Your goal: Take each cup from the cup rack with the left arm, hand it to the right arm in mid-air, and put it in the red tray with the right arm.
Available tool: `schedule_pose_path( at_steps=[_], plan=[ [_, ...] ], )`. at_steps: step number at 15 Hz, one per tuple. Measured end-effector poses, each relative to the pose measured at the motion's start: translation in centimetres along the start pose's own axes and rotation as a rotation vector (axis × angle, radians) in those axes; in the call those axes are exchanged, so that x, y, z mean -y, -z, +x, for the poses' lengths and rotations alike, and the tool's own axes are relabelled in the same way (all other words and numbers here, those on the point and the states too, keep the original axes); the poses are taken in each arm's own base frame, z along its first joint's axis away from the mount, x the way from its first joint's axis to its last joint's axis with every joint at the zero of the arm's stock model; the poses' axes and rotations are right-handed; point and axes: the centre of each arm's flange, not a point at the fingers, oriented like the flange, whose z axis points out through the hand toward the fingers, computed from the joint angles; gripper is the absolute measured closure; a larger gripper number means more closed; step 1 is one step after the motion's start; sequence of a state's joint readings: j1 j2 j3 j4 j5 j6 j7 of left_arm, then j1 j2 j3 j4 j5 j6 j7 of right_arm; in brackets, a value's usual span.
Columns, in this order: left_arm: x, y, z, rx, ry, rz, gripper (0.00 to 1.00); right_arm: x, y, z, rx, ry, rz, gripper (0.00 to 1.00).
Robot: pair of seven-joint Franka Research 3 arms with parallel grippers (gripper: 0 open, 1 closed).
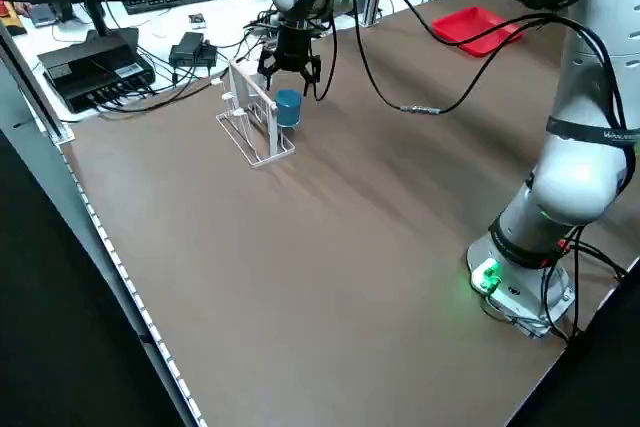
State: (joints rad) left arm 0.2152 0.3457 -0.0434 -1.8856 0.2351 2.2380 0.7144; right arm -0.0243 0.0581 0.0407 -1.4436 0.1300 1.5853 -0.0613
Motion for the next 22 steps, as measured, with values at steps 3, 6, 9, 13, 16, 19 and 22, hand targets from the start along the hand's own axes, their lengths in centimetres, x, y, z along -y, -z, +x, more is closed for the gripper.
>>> schedule_pose_path(
  at_steps=[3, 6, 9, 13, 16, 19, 22],
  plan=[
    [-0.6, -0.9, -0.2, 0.025, -0.03, 0.012, 0.0, 0.3, 0.0, 0.0, 0.0, 0.005, 0.002, 0.0],
    [-1.1, -1.8, -0.3, 0.024, -0.036, 0.008, 0.0, 0.5, -0.1, 0.0, 0.001, 0.009, 0.002, 0.0],
    [-1.5, -2.4, -0.5, 0.035, -0.047, 0.006, 0.0, 0.7, -0.1, 0.0, 0.001, 0.012, 0.003, 0.0],
    [-1.7, -2.8, -0.7, 0.061, -0.078, 0.025, 0.0, 0.8, -0.1, 0.0, 0.002, 0.013, 0.003, 0.0],
    [-1.8, -2.9, -0.8, 0.072, -0.09, 0.032, 0.0, 0.8, -0.1, 0.0, 0.002, 0.013, 0.003, 0.0],
    [-1.8, -3.0, -0.9, 0.078, -0.098, 0.037, 0.01, 0.8, -0.1, 0.0, 0.002, 0.013, 0.003, 0.0],
    [-1.8, -2.9, -0.8, 0.077, -0.099, 0.039, 0.24, 0.8, -0.1, 0.0, 0.002, 0.013, 0.003, 0.0]
  ],
)
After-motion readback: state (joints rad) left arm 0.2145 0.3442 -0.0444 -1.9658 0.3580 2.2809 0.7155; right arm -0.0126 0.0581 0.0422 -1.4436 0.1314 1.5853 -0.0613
